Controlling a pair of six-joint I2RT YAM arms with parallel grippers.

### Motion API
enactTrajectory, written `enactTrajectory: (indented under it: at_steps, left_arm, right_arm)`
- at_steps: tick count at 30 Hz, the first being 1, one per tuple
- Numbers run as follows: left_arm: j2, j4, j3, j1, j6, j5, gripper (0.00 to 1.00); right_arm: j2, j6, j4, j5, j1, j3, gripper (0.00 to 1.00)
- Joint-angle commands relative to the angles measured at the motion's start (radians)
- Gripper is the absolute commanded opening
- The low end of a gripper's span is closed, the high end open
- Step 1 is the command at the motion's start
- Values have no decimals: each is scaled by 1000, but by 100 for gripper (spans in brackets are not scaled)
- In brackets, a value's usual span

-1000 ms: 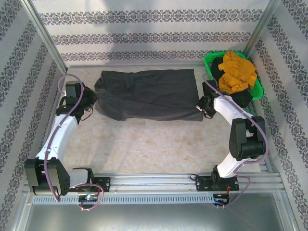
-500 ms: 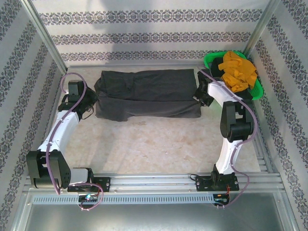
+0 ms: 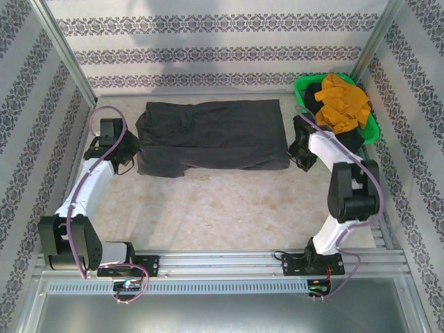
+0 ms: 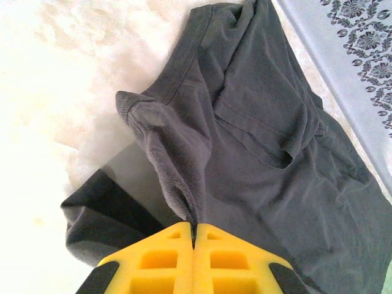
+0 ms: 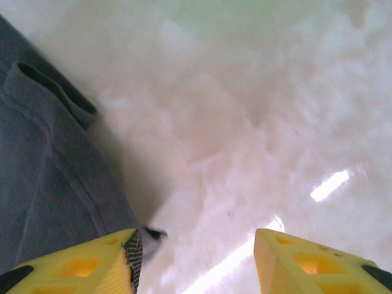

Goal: Fold and stack the t-shirts

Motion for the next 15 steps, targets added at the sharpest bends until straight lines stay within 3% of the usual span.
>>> enactTrajectory:
  at_steps: [1, 5, 10, 15]
  left_arm:
    - [-77, -69, 45, 8, -4, -44, 0]
    - [-139, -112, 51, 16, -64, -45, 0]
    - [-211, -27, -29, 25, -173, 20, 0]
    - [-216, 14, -64, 27, -199, 62, 0]
  right_arm:
    - [-83, 167, 65, -95, 4, -97, 53]
    - [-147, 374, 171, -161, 19, -196, 57]
    - [-120, 612, 294, -217, 47, -216, 59]
    - [-44, 694, 317, -273, 76, -201, 51]
